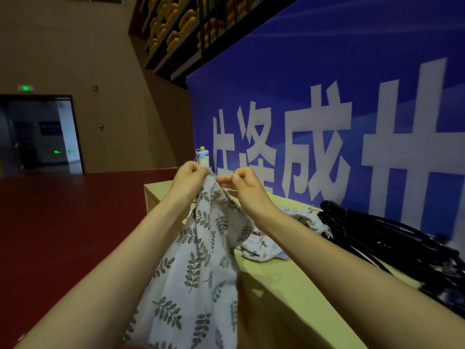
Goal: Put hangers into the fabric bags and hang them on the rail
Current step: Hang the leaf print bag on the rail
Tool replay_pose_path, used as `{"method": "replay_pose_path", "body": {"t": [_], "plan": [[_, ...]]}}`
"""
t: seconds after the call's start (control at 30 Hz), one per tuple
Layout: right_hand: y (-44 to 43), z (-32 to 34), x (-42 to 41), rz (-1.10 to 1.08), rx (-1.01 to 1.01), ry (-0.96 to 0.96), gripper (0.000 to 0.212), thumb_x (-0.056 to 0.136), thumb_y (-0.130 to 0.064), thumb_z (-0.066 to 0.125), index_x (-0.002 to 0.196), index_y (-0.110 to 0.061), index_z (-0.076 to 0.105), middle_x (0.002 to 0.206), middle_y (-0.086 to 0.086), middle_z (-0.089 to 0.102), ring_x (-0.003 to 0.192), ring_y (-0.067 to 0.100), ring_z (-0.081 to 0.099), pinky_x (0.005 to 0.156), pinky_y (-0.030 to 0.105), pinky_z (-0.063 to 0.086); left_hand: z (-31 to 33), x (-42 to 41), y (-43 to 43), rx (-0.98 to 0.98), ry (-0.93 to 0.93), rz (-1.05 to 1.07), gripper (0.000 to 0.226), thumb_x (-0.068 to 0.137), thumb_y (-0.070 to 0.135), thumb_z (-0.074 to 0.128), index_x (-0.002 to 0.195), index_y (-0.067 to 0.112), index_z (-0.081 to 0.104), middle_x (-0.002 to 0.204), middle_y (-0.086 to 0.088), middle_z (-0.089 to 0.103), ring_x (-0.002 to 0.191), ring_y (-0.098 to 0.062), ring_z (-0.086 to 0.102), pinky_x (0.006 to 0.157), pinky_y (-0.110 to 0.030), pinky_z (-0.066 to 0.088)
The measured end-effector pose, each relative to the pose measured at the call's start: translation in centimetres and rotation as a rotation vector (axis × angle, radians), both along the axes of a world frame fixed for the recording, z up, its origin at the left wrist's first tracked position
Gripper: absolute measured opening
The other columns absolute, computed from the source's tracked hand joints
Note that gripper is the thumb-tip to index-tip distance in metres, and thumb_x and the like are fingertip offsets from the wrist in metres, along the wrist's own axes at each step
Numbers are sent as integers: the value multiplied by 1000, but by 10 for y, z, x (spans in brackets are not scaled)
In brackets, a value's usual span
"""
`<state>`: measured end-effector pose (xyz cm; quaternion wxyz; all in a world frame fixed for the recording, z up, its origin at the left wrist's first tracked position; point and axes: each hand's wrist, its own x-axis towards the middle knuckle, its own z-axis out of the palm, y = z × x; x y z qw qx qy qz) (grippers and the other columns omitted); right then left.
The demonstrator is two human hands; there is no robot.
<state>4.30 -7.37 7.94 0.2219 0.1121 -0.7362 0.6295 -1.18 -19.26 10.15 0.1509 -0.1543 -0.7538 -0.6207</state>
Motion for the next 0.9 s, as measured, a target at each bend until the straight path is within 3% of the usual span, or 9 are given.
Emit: {"method": "replay_pose_path", "body": {"t": [0.17, 0.3, 0.43, 0.5, 0.57, 0.63, 0.73, 0.8, 0.9], "plan": [[7, -12, 1, 6, 110, -127, 19, 103, -16, 26, 90, -16, 39, 90, 3, 59, 74, 11, 53, 69, 23, 45, 0, -3, 3, -100, 71, 17, 12, 89, 16, 50, 79, 11, 55, 77, -1, 56, 82, -20, 53, 73, -33, 41], [10, -19, 13, 26, 244, -246, 18, 102, -16, 29, 89, -18, 41, 86, -2, 57, 70, 8, 48, 59, 16, 40, -7, -6, -1, -588, 161, 439, 21, 93, 25, 42, 102, 13, 57, 110, -15, 56, 104, -36, 52, 81, -40, 43], [12, -22, 24, 16, 451, -330, 14, 103, -23, 29, 94, -17, 39, 71, -4, 43, 60, 9, 38, 44, 16, 35, -11, 4, 8, -730, 177, 542, 22, 99, 21, 32, 110, 12, 49, 107, -18, 61, 84, -34, 51, 65, -37, 37], [12, -23, 24, -7, 435, -322, 16, 102, -24, 31, 92, -18, 40, 70, -3, 44, 58, 9, 40, 44, 18, 35, -11, 7, 14, -742, 153, 560, 23, 100, 16, 33, 117, 6, 44, 110, -19, 62, 93, -38, 56, 65, -39, 36], [14, -22, 21, -63, 404, -301, 16, 102, -22, 32, 90, -17, 41, 71, -2, 43, 58, 10, 39, 50, 21, 34, -10, 4, 17, -586, 33, 465, 27, 99, 13, 34, 120, -2, 43, 109, -22, 61, 97, -38, 60, 68, -39, 42], [15, -22, 20, -121, 404, -277, 15, 101, -19, 32, 90, -15, 42, 73, -2, 43, 60, 10, 36, 52, 24, 32, -11, -5, 20, -155, -207, 226, 24, 97, 7, 35, 113, -4, 49, 90, -18, 62, 70, -30, 62, 56, -35, 56], [17, -25, 20, -158, 413, -262, 13, 100, -16, 32, 92, -15, 42, 76, -1, 44, 59, 11, 36, 51, 24, 31, -18, -17, 26, 325, -485, -44, 26, 92, -8, 31, 98, 2, 54, 71, -14, 56, 39, -21, 59, 32, -26, 49], [21, -29, 20, -184, 418, -261, 13, 100, -17, 32, 92, -15, 42, 76, -1, 44, 60, 12, 36, 51, 25, 30, -24, -23, 30, 362, -531, -64, 27, 91, -8, 27, 85, 1, 53, 72, -15, 54, 41, -24, 59, 36, -26, 50], [28, -33, 21, -238, 456, -275, 13, 99, -16, 34, 92, -16, 45, 80, -1, 47, 66, 13, 40, 57, 26, 34, -34, -33, 36, 233, -506, -68, 19, 91, 0, 35, 79, 1, 50, 87, -20, 53, 73, -28, 51, 64, -36, 45]]}}
